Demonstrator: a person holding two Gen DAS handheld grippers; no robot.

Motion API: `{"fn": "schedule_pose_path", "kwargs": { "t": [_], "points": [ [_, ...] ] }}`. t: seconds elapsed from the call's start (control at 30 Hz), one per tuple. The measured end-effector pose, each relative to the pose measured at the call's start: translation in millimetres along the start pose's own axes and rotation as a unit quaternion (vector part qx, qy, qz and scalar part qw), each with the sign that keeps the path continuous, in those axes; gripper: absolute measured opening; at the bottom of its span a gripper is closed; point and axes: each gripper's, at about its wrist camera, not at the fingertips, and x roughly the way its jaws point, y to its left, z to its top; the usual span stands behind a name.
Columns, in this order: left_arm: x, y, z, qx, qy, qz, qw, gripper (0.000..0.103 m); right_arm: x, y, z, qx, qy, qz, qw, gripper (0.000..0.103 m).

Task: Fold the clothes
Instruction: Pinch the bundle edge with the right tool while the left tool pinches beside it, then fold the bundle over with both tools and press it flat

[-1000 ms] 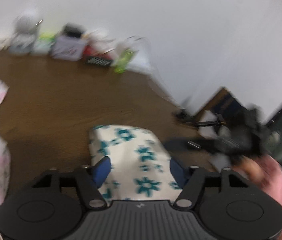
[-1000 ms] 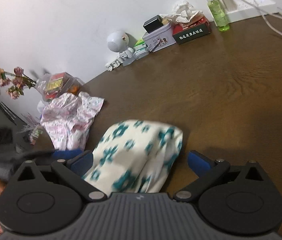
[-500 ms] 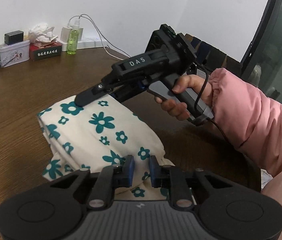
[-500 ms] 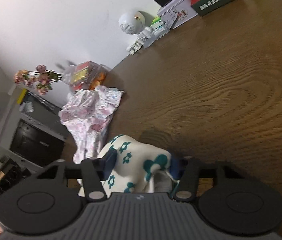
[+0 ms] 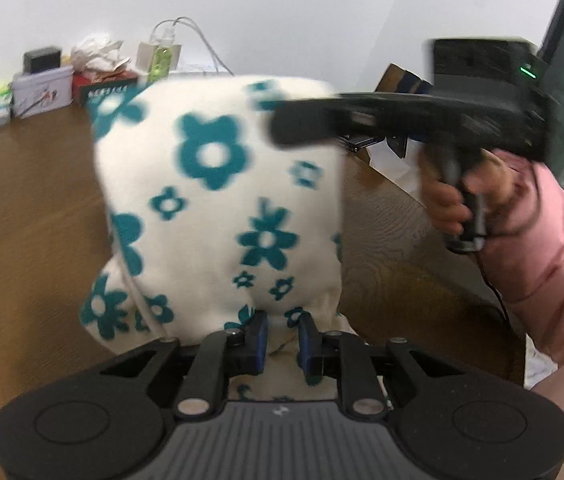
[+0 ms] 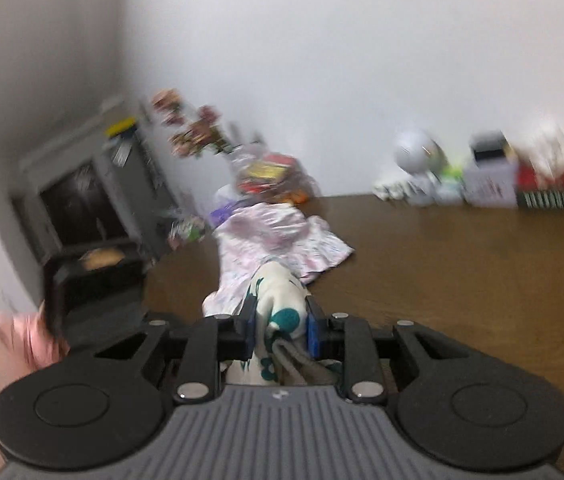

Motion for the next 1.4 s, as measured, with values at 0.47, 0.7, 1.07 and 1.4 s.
{"fn": "schedule_pose_path", "kwargs": {
  "t": [0.47,0.7,1.07,1.4],
  "points": [
    [-84.9,-20.3,-79.3,-0.08,-0.061,-0.038,0.9942,0.059,-20.6,160.6,-53.2,-0.328,0.072,-0.039,0.941,0.022],
    [-148.1,-26.0,-93.9,-0.103,-0.167,0.024,0.9803,0.061,-12.0,190.0,-94.1,-0.355,0.108,-0.039,0.928,0.023],
    [-68.9,-50.3,-83.6,-0.054,-0.128,0.071,0.9877,0.01,-4.3,207.0,-132.3,-0.356,0.125,-0.083,0.922,0.024],
    [-69.2,-49.7,-98.0,-0.072,-0.12,0.075,0.9874,0.016,-52.5,159.1,-86.8,-0.095,0.007,-0.106,0.99,0.049]
  ]
}}
